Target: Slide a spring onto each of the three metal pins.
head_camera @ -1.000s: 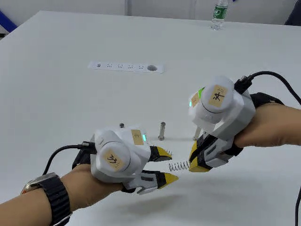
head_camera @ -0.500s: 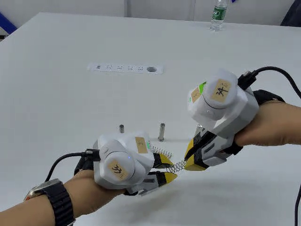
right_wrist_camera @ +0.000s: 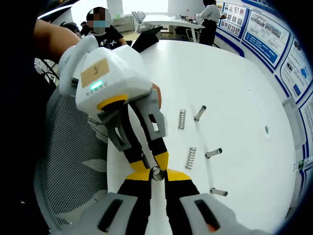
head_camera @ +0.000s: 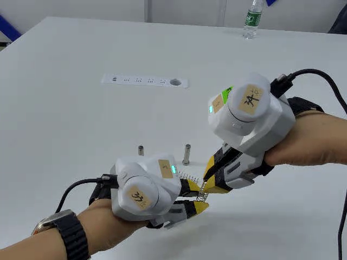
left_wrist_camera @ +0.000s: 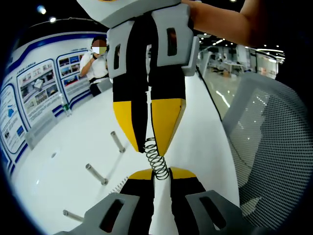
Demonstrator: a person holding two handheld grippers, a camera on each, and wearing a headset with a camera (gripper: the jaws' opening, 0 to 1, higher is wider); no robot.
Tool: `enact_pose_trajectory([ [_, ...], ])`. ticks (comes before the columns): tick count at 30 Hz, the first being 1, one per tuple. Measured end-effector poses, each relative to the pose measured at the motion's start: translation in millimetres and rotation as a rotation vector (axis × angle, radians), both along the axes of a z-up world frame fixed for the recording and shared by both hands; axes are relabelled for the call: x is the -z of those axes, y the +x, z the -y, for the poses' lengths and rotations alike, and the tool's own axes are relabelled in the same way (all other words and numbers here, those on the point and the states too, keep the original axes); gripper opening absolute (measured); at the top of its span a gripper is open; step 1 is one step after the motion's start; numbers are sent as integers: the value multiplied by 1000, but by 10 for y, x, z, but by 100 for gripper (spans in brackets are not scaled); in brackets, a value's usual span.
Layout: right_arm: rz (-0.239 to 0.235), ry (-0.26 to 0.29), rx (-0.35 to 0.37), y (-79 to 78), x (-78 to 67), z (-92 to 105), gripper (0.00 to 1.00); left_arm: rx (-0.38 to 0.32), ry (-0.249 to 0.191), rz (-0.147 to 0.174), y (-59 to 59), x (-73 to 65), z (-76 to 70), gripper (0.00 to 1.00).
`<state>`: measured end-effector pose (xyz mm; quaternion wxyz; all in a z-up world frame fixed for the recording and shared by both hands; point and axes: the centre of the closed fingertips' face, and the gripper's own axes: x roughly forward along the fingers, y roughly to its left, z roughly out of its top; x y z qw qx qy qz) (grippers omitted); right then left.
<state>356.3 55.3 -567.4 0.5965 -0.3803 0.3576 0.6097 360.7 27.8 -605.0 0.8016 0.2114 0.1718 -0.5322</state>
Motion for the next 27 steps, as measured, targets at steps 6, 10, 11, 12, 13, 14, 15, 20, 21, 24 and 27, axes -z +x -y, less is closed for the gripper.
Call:
enact_pose_trajectory([
  [6, 5, 2, -2, -3, -13, 5, 11, 1, -7, -2, 5, -13, 36, 11],
  [10, 11, 0, -2, 15, -18, 6, 11, 5, -3, 4, 18, -14, 66, 12],
  [11, 12, 0, 0, 20, -22, 11, 11, 2, -5, 5, 22, -18, 61, 12],
  [12, 12, 1, 1, 21, -27, 14, 11, 2, -5, 6, 24, -20, 58, 12],
  [13, 15, -1, 1, 24, -30, 24, 11, 1, -4, 8, 29, -24, 47, 12],
  [14, 17, -2, 2, 32, -31, 27, 11, -1, -4, 9, 32, -27, 41, 12],
  [15, 18, -2, 3, 37, -32, 31, 11, -1, -6, 11, 35, -34, 37, 12],
  [20, 19, -8, 4, 59, -23, 41, 11, -13, -21, 12, 59, -71, 28, 17],
  [21, 25, -8, 4, 70, -28, 41, 11, -17, -23, 10, 58, -78, 22, 19],
  [24, 29, -10, 7, 90, -50, 65, 11, -24, -30, -2, 49, -90, -12, 24],
  [27, 36, -15, 17, 144, -82, 118, 11, -33, -42, -6, 41, -130, -66, 27],
])
